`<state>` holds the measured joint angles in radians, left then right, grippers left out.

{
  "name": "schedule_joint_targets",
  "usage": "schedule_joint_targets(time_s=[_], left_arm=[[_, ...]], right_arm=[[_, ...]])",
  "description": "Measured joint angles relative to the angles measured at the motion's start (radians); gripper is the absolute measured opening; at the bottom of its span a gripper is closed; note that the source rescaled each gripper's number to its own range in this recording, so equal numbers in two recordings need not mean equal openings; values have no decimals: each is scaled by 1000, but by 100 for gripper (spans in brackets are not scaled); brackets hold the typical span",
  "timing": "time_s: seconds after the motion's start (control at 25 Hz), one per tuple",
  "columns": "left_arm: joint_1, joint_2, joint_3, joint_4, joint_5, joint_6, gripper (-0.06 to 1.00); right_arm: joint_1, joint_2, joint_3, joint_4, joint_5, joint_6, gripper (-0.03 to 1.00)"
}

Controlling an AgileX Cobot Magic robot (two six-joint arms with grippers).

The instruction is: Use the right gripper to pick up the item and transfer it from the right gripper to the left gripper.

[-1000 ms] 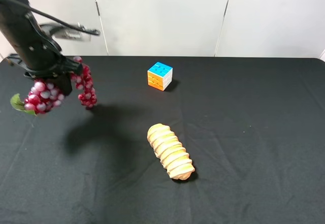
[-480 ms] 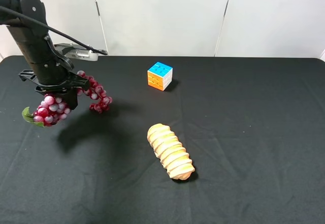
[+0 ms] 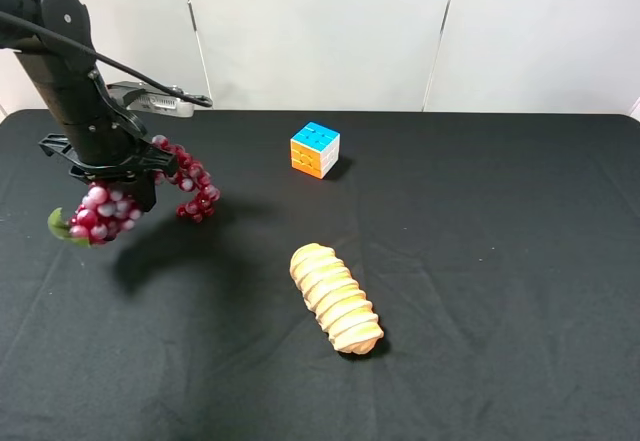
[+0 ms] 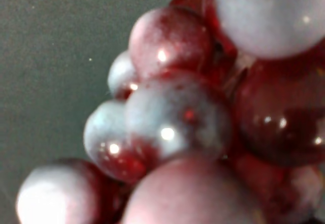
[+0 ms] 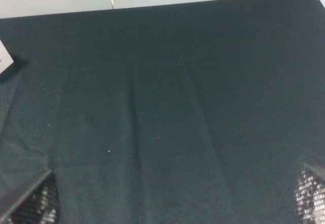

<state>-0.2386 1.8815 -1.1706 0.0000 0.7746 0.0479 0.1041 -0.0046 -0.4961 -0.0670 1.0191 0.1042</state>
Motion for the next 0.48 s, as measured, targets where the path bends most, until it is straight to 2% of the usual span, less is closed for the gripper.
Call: schedule_joint_targets(time_s=[0.04, 0.08, 0.16, 0.28, 0.48], left_arm=[[0, 0, 0, 8, 0, -1, 46], [0, 0, 0, 11, 0, -2, 68], [0, 0, 0, 13, 0, -2, 87], [0, 0, 0, 14, 2, -2, 97], [0, 0, 0, 14, 2, -2, 100]], right_arm=[[0, 0, 0, 0, 0, 0, 100], [0, 0, 0, 0, 0, 0, 100], [0, 0, 0, 0, 0, 0, 100], [0, 0, 0, 1, 1, 0, 100], [0, 0, 0, 1, 1, 0, 100]])
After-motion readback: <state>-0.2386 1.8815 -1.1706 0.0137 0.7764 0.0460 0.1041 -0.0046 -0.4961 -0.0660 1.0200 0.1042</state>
